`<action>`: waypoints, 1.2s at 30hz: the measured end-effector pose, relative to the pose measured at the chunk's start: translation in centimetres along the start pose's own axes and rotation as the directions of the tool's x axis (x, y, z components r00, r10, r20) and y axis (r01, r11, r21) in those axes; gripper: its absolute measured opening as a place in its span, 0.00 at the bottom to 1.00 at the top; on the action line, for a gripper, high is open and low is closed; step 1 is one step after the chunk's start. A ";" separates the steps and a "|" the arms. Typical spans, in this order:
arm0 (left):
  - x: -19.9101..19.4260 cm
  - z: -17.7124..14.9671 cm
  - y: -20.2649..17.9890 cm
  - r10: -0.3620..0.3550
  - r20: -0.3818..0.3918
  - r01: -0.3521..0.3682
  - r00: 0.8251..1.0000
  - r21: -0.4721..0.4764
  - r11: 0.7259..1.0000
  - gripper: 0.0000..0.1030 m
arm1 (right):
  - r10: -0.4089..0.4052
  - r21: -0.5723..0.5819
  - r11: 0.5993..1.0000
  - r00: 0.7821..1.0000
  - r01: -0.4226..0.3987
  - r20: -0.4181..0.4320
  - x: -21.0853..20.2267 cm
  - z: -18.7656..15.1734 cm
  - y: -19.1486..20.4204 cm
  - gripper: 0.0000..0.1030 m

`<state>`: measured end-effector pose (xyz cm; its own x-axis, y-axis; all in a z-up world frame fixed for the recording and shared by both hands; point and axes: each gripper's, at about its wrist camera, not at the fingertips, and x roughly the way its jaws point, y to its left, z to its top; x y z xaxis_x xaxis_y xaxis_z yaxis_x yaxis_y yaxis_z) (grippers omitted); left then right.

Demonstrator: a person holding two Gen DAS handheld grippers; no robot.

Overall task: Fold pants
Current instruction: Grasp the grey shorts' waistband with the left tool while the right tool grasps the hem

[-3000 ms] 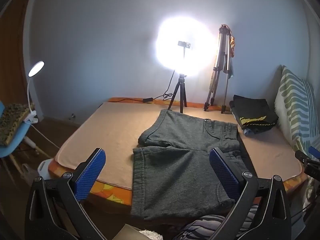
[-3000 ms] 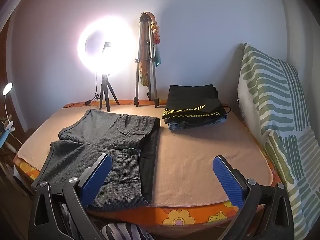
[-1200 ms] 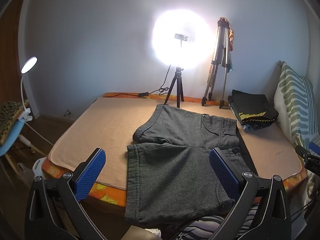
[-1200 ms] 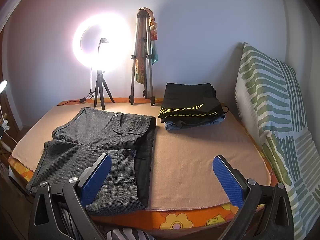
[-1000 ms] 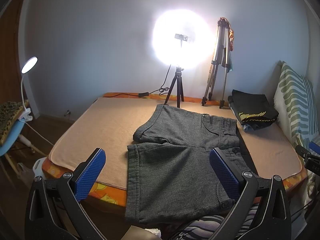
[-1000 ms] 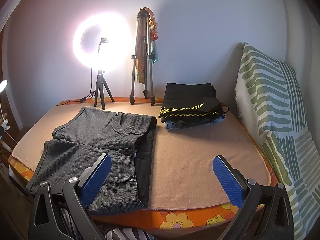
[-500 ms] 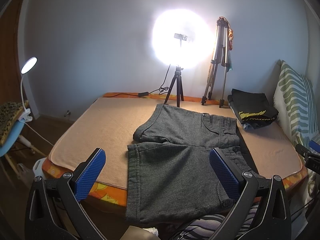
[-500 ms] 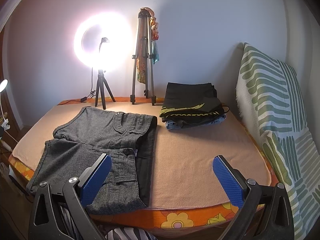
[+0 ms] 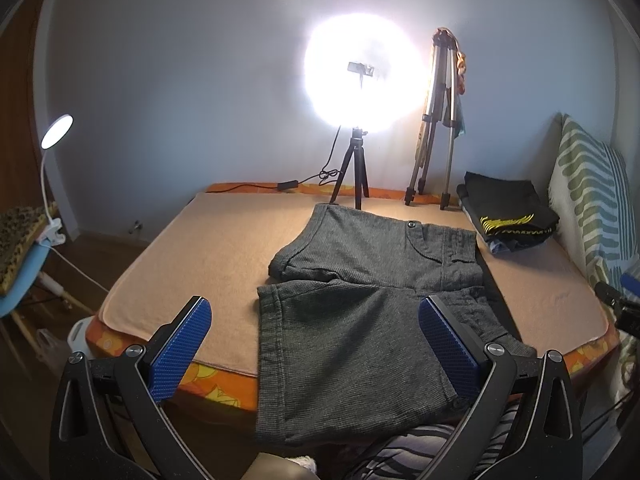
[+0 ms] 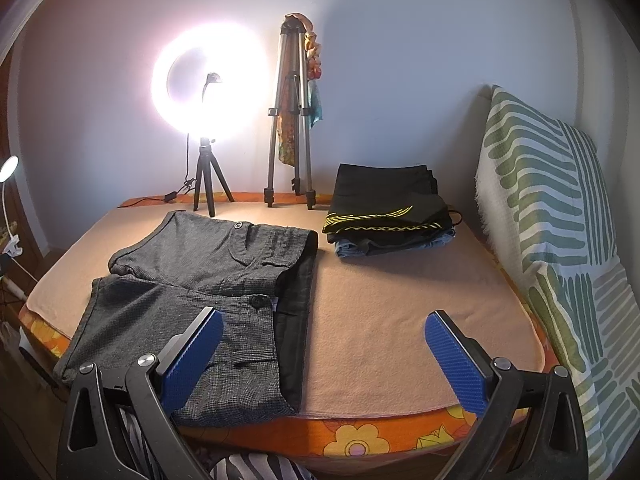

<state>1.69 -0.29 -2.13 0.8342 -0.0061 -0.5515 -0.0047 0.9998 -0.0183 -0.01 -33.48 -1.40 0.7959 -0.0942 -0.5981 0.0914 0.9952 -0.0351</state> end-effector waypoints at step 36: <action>6.3 -12.0 -1.1 -0.185 -0.390 0.346 0.902 0.396 0.851 0.66 | 0.222 -0.678 0.530 0.855 -0.509 -0.468 8.7 -9.7 8.2 0.49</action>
<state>0.31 -1.61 -15.61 0.5378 -0.1974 -0.8196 0.5029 0.8554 0.1240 1.88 -25.85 -14.65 0.4209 0.1529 -0.8941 -0.7623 0.5940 -0.2573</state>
